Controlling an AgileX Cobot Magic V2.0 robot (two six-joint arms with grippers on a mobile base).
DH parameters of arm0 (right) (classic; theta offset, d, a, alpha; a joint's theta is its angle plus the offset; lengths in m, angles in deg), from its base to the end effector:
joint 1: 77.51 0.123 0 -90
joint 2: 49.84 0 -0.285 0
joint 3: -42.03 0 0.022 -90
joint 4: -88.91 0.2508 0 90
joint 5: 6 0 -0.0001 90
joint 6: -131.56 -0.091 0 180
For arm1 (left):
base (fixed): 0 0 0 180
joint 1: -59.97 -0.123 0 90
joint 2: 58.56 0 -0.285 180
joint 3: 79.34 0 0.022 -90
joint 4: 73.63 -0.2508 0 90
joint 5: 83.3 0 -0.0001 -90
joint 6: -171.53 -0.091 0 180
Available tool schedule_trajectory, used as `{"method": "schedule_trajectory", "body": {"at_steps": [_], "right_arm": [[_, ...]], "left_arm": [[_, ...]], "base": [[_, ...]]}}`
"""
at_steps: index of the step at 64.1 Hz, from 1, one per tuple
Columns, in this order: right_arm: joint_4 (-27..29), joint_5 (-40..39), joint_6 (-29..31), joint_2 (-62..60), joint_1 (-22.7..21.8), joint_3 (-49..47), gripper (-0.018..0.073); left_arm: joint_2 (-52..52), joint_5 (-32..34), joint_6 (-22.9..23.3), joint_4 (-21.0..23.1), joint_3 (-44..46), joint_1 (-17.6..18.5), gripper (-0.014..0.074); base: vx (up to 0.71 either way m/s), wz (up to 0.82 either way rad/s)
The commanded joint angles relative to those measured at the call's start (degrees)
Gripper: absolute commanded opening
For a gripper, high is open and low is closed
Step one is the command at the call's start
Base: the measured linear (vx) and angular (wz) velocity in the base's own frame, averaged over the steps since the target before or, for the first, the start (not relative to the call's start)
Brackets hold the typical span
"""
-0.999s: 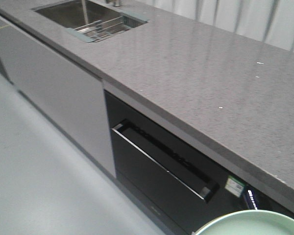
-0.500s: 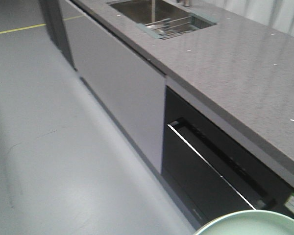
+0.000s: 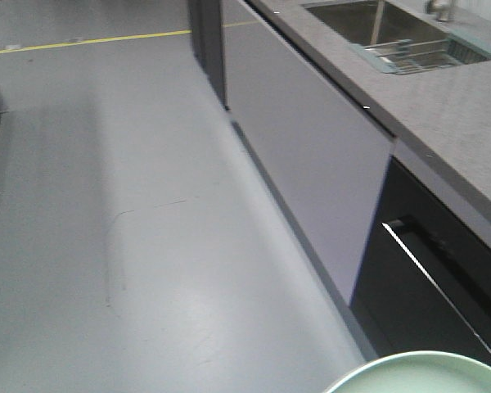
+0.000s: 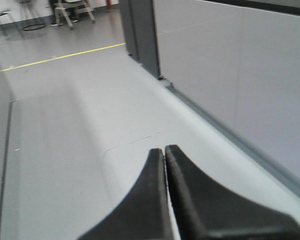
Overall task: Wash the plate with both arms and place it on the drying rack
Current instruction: 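Drive the base along the counter holding the plate in the right gripper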
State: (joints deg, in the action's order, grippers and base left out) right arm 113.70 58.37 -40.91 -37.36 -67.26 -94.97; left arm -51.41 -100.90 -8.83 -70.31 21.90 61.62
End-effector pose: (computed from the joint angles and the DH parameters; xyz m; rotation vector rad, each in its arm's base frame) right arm -0.0155 0.0322 0.3057 -0.3581 2.0272 0.5493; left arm 0.0542 -0.0032 0.1770 -0.0057 1.8066 -0.0712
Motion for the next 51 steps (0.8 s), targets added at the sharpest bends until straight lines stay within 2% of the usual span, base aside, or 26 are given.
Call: {"method": "schedule_trajectory", "body": {"at_steps": [1,51], "right_arm": [[1.3,-4.1,0.0,1.1,-0.3,-1.3,-0.0004],[1.3,-4.1,0.0,1.1,-0.3,-1.3,-0.0004]], "left_arm": [[-0.8,4.0,0.4,0.2,1.5,0.3,-0.0006],[-0.8,4.0,0.4,0.2,1.5,0.3,-0.0006]], "base": [[0.02,0.51],[0.08,0.39]]}}
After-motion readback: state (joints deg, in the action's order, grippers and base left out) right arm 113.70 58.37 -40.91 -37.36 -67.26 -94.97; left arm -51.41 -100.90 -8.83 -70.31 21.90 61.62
